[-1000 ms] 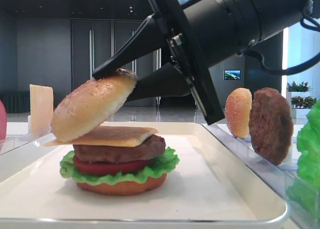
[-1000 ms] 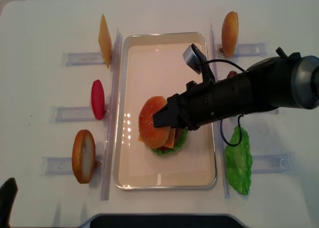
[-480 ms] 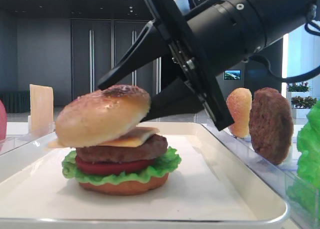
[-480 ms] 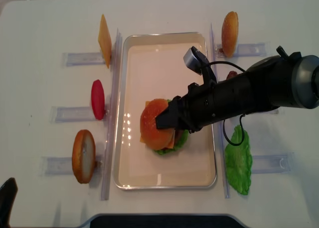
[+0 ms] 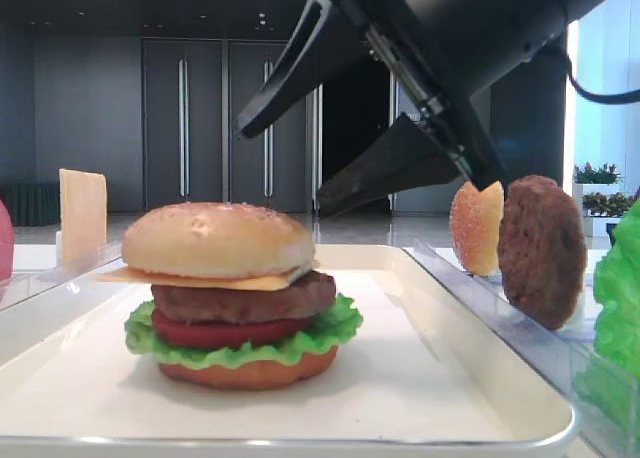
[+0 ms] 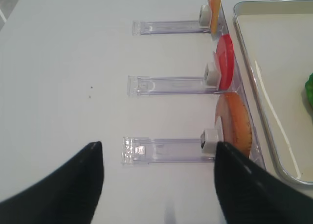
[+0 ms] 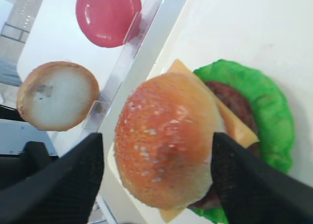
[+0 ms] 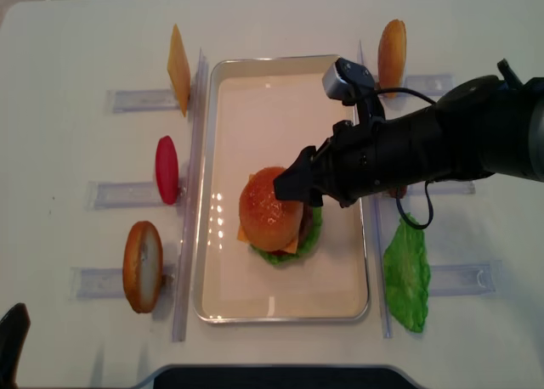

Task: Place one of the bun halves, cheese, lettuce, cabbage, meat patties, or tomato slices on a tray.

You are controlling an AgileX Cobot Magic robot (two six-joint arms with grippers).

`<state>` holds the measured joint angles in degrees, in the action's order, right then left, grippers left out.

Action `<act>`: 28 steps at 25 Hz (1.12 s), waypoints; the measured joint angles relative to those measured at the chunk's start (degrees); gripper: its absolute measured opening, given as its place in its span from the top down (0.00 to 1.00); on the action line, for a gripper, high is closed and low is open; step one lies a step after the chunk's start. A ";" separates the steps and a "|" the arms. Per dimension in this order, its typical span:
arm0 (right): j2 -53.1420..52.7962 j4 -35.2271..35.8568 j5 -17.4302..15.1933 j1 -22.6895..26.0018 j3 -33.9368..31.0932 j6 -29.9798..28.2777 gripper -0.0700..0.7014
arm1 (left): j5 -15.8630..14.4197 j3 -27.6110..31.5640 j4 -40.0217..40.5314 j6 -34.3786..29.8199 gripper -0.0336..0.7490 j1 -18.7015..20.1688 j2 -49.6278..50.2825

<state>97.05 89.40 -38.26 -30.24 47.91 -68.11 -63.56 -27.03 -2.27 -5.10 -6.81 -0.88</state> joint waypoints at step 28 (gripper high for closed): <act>-29.28 -79.95 -9.63 19.69 -0.04 59.46 0.23 | 0.00 0.00 0.00 0.00 0.27 0.00 0.00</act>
<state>67.77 9.45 -47.89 -10.55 47.87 -8.65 -63.56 -27.03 -2.27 -5.10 -6.81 -0.88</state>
